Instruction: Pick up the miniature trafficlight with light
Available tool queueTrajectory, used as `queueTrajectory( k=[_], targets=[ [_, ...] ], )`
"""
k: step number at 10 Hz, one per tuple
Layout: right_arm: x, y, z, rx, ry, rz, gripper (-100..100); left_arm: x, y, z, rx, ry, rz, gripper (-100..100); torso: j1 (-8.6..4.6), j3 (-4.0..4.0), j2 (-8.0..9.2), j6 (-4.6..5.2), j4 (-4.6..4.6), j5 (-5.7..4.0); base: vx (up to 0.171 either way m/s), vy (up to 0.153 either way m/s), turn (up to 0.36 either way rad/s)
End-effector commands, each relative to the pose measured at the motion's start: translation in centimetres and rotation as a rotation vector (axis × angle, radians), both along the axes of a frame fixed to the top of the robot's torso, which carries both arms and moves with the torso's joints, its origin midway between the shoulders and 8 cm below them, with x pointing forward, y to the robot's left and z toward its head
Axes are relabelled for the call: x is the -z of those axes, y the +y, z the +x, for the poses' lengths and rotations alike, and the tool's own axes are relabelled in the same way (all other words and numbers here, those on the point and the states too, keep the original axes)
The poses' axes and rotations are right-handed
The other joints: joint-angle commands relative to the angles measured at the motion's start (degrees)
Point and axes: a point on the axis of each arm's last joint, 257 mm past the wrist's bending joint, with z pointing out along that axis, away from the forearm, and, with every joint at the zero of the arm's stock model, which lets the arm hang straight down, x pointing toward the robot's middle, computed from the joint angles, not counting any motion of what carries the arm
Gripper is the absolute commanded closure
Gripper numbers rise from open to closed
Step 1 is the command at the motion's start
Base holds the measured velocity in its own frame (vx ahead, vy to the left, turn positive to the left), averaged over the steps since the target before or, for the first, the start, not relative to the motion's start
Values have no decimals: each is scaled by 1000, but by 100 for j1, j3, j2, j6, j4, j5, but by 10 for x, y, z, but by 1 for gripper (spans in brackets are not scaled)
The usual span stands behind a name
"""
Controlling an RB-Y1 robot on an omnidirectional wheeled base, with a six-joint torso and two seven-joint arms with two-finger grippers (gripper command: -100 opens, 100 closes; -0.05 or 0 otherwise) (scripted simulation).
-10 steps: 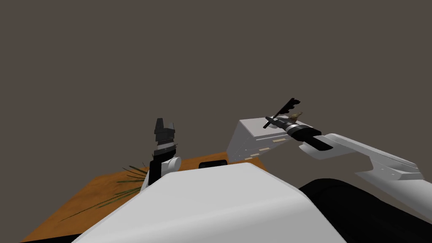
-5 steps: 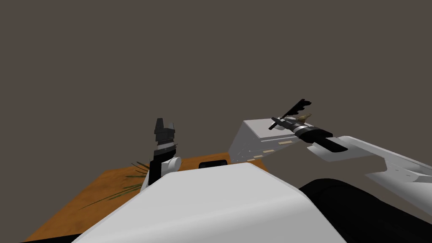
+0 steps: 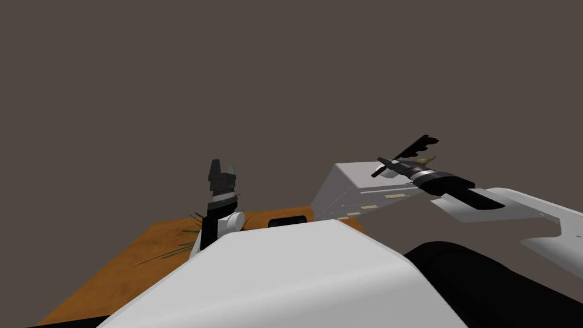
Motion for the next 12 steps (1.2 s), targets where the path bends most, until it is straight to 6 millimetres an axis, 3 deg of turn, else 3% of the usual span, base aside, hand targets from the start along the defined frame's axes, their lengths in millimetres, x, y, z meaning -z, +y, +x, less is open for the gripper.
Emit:
queueTrajectory(
  k=[1,2,3,7,8,9,10,12],
  targets=[
    [-4,-15,-7,17,-15,-2,-100,0,0,0,0,0,0,0,0,0,0,0,0,0,11,57,44],
    [-1,-10,-3,9,-9,-3,-100,0,0,0,0,0,0,0,-4,-1,-2,3,0,-1,5,22,-5],
    [-2,-10,-4,9,-11,-4,100,0,0,0,0,0,0,0,-14,-1,-1,2,0,-2,0,0,0],
    [-3,-11,-4,10,-12,-5,100,0,0,0,0,0,0,0,-21,-3,-2,0,-4,-11,1,-1,-3],
    [-3,-11,-4,10,-12,-5,0,0,0,0,0,0,0,0,-21,-3,-2,0,-4,-11,0,0,0],
    [4,0,1,5,8,4,100,0,0,0,0,0,0,0,-21,-3,-2,0,-4,-11,-2,-46,-121],
    [4,0,1,5,8,4,100,0,0,0,0,0,0,0,-36,-2,1,8,-5,-17,-6,-63,-40],
    [11,20,10,-13,25,8,100,0,0,0,0,0,0,0,-69,2,12,21,-8,-36,-3,-79,-72]
  ],
)
